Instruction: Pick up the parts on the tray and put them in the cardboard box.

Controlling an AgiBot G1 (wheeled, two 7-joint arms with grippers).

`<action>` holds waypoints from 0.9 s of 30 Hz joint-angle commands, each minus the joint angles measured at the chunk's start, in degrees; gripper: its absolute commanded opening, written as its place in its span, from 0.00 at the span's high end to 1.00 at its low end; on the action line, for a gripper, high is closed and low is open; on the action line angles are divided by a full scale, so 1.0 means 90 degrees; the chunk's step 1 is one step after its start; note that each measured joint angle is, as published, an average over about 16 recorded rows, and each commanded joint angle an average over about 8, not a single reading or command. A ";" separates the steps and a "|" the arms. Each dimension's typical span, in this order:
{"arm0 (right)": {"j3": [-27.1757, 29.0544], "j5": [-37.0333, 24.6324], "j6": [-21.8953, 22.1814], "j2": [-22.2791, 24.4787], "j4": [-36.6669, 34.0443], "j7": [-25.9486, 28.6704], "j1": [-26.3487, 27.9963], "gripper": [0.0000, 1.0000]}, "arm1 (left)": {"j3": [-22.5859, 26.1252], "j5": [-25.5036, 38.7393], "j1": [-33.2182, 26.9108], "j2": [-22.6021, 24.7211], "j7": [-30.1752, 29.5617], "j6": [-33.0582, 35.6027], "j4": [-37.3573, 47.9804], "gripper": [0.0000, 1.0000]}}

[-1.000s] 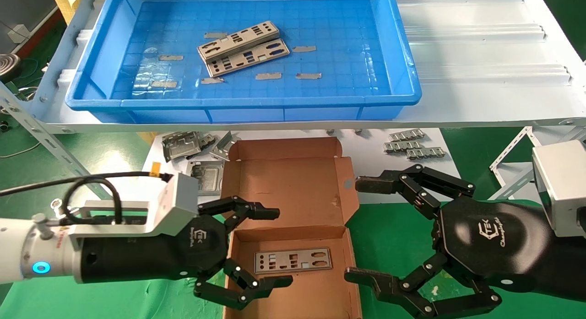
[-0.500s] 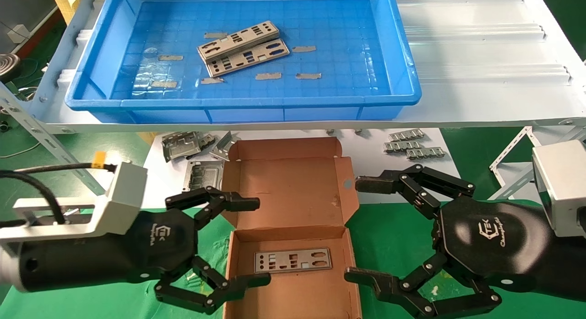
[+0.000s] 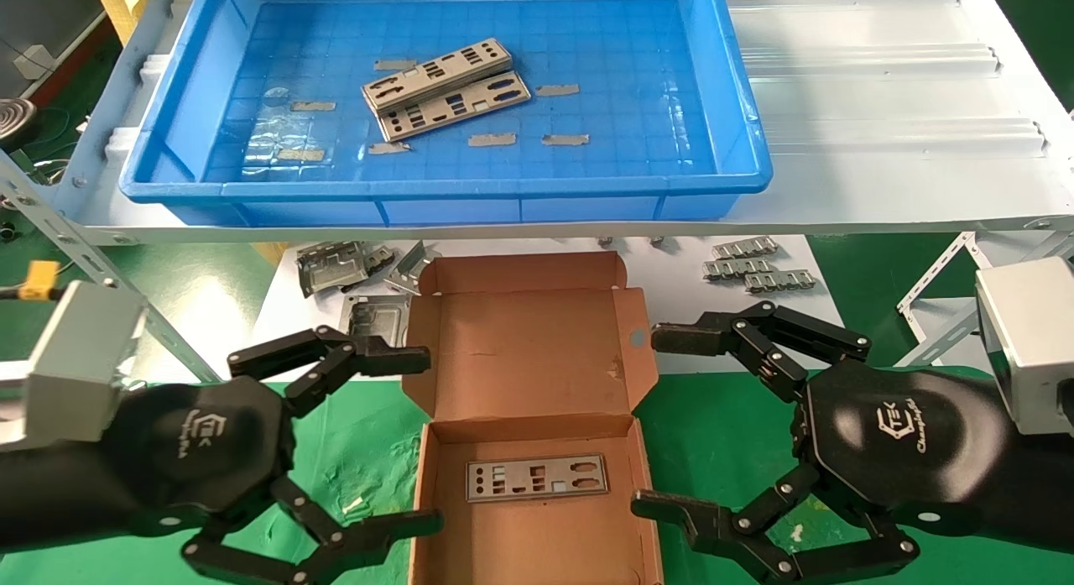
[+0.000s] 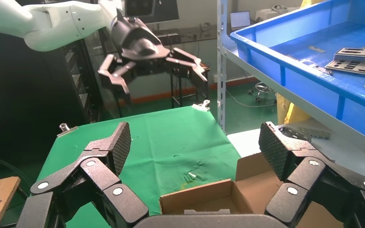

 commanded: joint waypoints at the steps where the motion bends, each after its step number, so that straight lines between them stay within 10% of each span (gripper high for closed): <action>1: 0.0000 0.0000 0.0000 0.0000 0.0000 0.0000 0.0000 0.00 | -0.0120 -0.0064 0.0059 -0.0063 -0.0005 0.0062 -0.0042 0.00; 27: 0.0000 0.0001 0.0002 0.0000 -0.0001 0.0000 -0.0002 0.00 | -0.0523 -0.0288 0.0263 -0.0276 -0.0019 0.0270 -0.0187 0.00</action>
